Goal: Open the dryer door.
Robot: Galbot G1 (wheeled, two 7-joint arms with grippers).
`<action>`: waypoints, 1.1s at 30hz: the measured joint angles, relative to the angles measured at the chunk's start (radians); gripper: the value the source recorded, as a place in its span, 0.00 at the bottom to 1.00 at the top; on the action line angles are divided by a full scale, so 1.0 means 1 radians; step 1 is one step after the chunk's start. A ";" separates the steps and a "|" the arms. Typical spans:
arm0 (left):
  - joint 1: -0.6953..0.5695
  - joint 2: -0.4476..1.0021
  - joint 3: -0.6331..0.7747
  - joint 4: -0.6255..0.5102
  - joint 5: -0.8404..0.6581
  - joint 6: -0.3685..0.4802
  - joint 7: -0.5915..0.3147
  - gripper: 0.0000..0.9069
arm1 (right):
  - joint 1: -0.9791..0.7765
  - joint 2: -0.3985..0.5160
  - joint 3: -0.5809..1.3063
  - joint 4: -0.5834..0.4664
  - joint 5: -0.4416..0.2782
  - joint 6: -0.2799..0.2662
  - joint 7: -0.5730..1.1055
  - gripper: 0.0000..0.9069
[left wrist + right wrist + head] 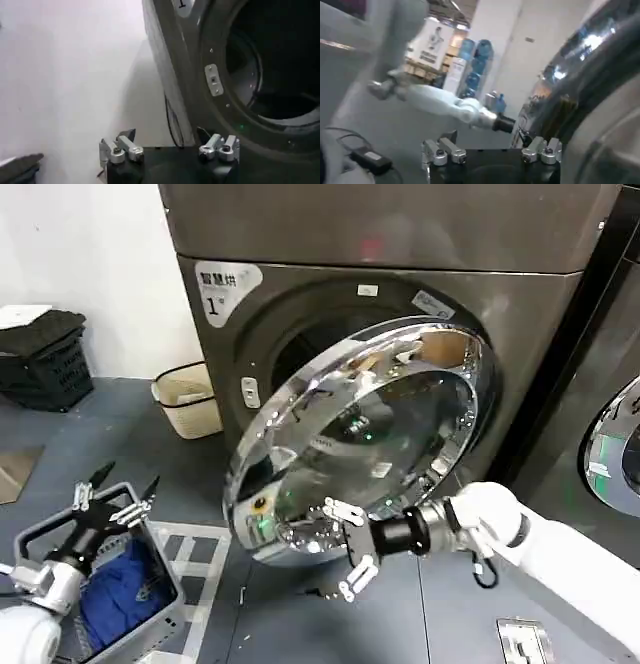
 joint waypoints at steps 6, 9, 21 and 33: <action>-0.068 0.088 0.075 0.049 0.003 -0.040 0.050 1.00 | -0.247 -0.079 0.257 0.077 0.024 0.004 -0.052 1.00; -0.113 0.133 0.130 0.076 -0.001 -0.055 0.063 1.00 | -0.392 -0.093 0.398 0.117 0.035 0.006 -0.052 1.00; -0.339 0.222 0.372 0.109 -0.034 -0.079 0.140 1.00 | -1.030 0.043 1.076 0.263 0.091 -0.005 -0.085 1.00; -0.510 0.212 0.633 0.085 -0.022 -0.088 0.142 1.00 | -1.523 0.394 1.560 0.323 0.098 0.175 0.048 1.00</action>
